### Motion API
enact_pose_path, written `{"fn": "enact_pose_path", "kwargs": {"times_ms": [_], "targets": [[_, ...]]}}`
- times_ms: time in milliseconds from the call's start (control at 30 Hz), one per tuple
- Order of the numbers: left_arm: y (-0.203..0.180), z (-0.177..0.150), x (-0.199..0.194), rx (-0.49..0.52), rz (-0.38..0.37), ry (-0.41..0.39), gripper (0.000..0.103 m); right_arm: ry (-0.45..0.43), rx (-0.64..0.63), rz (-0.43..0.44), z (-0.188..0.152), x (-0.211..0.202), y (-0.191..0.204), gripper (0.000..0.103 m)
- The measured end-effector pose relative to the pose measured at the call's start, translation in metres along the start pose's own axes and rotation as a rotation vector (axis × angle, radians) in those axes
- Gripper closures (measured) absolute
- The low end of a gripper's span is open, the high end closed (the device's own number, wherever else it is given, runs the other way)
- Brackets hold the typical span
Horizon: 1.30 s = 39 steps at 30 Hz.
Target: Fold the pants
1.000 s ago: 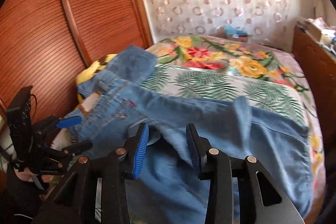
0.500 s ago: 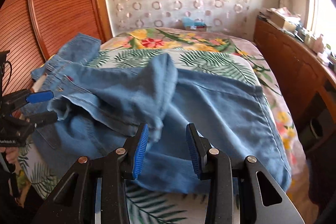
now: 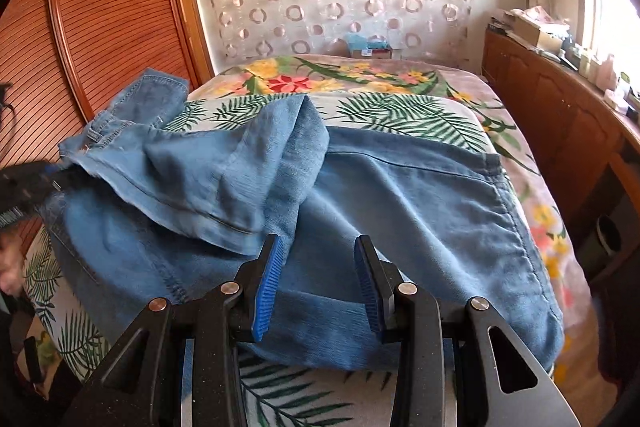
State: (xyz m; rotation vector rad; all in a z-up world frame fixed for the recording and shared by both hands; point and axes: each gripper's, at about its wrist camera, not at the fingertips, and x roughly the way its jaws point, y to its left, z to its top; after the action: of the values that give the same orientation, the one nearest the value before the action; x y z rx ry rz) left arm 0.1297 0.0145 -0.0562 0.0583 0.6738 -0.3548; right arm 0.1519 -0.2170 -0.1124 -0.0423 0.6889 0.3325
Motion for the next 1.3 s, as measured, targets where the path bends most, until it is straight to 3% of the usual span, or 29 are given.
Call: {"fn": "enact_pose_path", "kwargs": {"times_ms": [133, 300, 533, 767, 867, 1000, 1167, 1200, 1233, 1300], "targets": [[0.025, -0.002, -0.035, -0.035, 0.065, -0.038, 0.09, -0.004, -0.015, 0.03, 0.003, 0.006, 0.006, 0.064], [0.065, -0.03, -0.053, -0.109, 0.156, -0.018, 0.09, -0.012, -0.026, 0.098, 0.005, 0.017, 0.014, 0.064], [0.087, -0.07, -0.036, -0.179, 0.19, 0.072, 0.09, 0.021, -0.082, 0.145, 0.002, 0.037, 0.034, 0.064], [0.086, -0.076, -0.042, -0.175, 0.187, 0.071, 0.085, 0.068, -0.108, 0.132, -0.002, 0.054, 0.034, 0.064], [0.085, -0.076, -0.049, -0.172, 0.197, 0.066, 0.076, 0.064, -0.111, 0.132, 0.001, 0.056, 0.033, 0.064], [0.084, -0.072, -0.057, -0.153, 0.224, 0.054, 0.055, 0.048, -0.125, 0.119, -0.003, 0.056, 0.039, 0.064], [0.076, -0.064, -0.066, -0.125, 0.238, 0.032, 0.051, 0.042, -0.137, 0.097, -0.013, 0.06, 0.049, 0.064], [0.073, -0.062, -0.068, -0.12, 0.232, 0.025, 0.042, 0.037, -0.135, 0.099, -0.012, 0.06, 0.049, 0.064], [0.07, -0.06, -0.069, -0.116, 0.219, 0.017, 0.027, 0.031, -0.134, 0.097, -0.012, 0.059, 0.049, 0.064], [0.065, -0.056, -0.069, -0.107, 0.194, -0.003, 0.017, 0.029, -0.128, 0.101, -0.014, 0.059, 0.047, 0.064]]}}
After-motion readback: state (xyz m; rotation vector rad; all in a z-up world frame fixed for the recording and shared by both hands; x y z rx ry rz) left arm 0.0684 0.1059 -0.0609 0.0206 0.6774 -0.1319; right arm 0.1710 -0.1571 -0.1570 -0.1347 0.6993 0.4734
